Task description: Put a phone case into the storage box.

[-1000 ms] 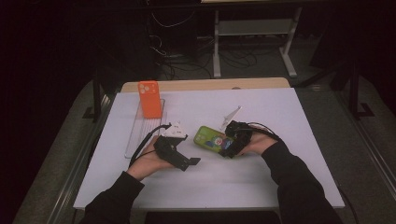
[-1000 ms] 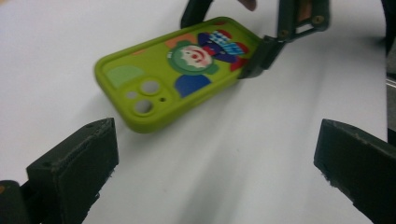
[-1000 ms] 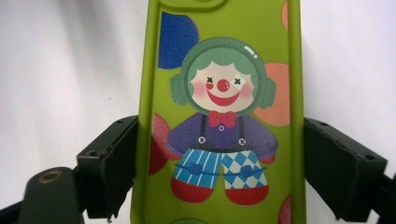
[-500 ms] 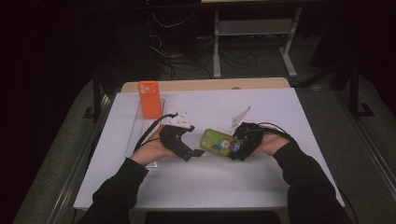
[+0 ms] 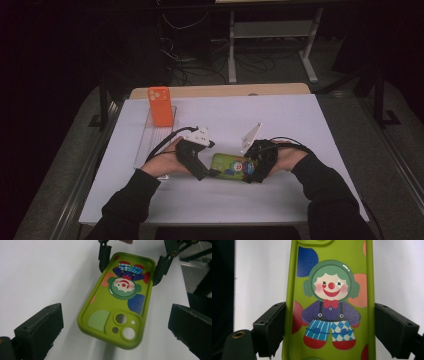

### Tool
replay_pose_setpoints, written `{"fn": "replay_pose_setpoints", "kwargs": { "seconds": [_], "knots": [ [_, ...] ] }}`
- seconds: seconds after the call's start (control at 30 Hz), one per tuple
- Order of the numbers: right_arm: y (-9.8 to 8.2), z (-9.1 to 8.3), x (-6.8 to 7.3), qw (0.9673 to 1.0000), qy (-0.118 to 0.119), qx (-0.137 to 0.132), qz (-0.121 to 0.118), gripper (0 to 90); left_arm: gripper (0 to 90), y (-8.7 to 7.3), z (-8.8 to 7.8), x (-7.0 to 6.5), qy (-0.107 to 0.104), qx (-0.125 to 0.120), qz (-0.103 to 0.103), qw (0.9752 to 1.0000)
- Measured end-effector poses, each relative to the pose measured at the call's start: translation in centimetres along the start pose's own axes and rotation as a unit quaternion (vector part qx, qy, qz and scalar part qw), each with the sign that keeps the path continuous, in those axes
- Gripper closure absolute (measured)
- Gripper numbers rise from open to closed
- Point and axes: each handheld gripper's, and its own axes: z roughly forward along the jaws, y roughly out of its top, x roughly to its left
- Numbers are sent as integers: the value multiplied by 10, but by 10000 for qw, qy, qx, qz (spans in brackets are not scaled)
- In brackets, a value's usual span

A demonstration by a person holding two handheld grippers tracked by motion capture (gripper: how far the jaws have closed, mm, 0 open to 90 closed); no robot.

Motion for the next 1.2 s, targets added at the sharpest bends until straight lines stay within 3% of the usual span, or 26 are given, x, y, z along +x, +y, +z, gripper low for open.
{"fn": "replay_pose_setpoints", "kwargs": {
  "seconds": [0.27, 0.43, 0.57, 1.0, 1.2],
  "knots": [
    [10, 5, 10, 9993, 210, 2, -315, 152, 0, -3, 14, -9, -353, 236, 321, 9986],
    [15, 6, 16, 9986, 283, -6, -451, 152, 0, -5, 25, -17, -435, 525, 330, 9971],
    [19, 4, 20, 9980, 290, -46, -561, 152, 0, -6, 30, -21, -538, 600, 318, 9962],
    [20, 0, 21, 9979, 305, -88, -573, 152, 111, -6, 28, -20, -454, 600, 425, 9963],
    [20, 0, 22, 9977, 326, -93, -584, 152, 133, -6, 27, -20, -535, 598, 471, 9957]
  ]
}}
